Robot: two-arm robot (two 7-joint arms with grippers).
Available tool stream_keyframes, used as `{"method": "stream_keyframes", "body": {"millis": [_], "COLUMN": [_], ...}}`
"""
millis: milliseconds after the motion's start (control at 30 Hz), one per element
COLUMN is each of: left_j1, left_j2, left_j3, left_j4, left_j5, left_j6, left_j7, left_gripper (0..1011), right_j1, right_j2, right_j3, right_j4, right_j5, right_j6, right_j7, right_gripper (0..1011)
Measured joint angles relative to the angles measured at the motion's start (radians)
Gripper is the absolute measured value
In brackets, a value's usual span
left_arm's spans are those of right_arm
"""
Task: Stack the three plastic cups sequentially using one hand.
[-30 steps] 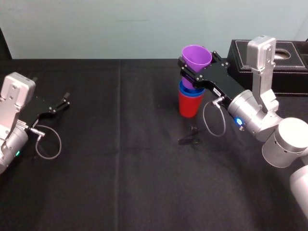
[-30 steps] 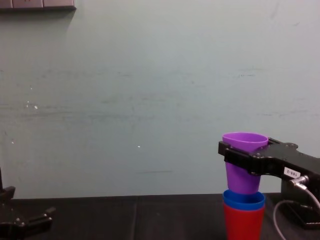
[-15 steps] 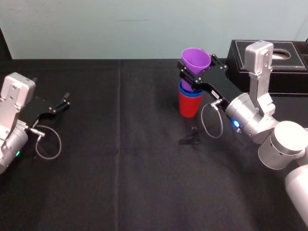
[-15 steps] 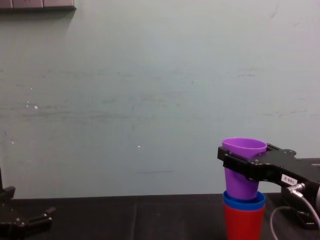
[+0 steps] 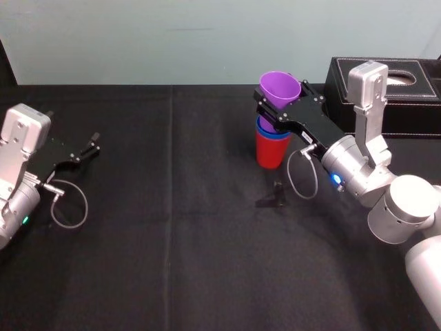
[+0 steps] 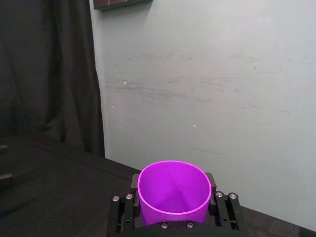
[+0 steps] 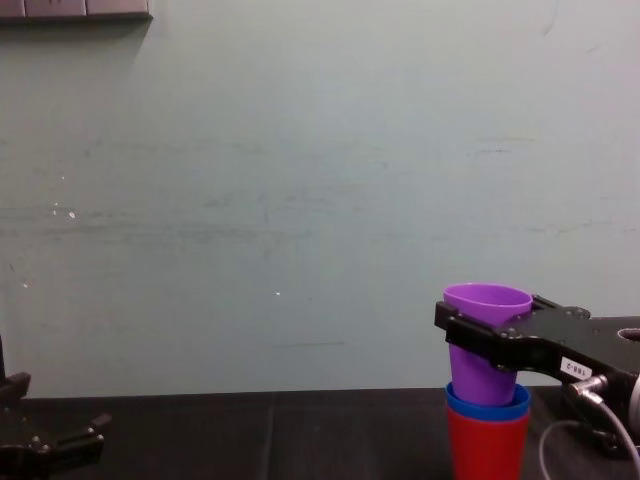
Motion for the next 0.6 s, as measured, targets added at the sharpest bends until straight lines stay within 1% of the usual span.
{"method": "stream_keyframes", "body": {"millis": [600], "left_j1": [0.000], "left_j2": [0.000], "left_j3": [0.000], "left_j4": [0.000], "left_j5": [0.000], "left_j6": [0.000], "left_j7": [0.000], "left_gripper": [1005], "right_j1": [0.009], "right_j2": [-0.008], "right_j3": [0.005], "right_j4": [0.031], "right_j5": [-0.003], "right_j6": [-0.014], "right_j7": [0.008], "right_gripper": [739]}}
